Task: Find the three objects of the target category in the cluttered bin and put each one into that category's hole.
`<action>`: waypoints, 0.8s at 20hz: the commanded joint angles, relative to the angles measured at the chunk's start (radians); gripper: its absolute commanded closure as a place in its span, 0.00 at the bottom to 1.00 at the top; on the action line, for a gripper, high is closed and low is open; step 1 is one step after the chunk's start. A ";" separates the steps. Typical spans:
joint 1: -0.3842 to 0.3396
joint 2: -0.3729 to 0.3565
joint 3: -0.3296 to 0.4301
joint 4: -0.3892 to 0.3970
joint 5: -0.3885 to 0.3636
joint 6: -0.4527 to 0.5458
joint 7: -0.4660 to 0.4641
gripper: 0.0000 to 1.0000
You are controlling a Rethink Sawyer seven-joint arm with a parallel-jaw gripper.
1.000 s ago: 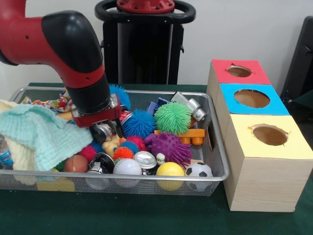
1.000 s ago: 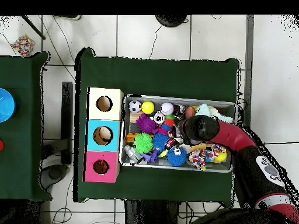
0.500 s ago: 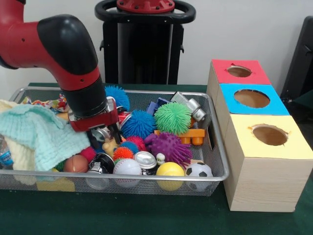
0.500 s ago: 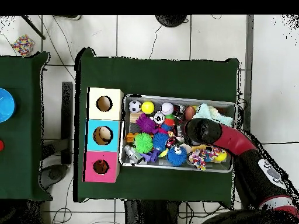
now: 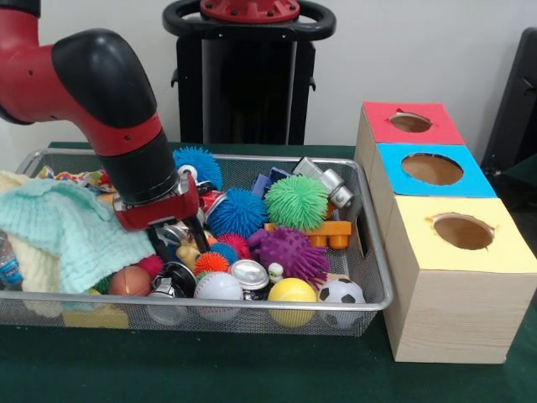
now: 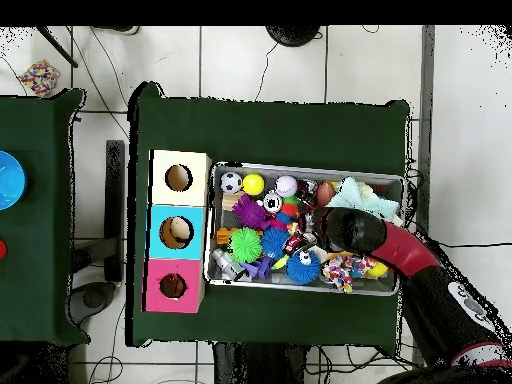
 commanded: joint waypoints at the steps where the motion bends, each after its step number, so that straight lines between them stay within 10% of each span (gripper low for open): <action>1: 0.027 0.075 0.037 0.040 0.036 0.033 0.098 0.00; 16: 0.191 0.033 -0.157 -0.070 0.001 0.370 0.095 0.00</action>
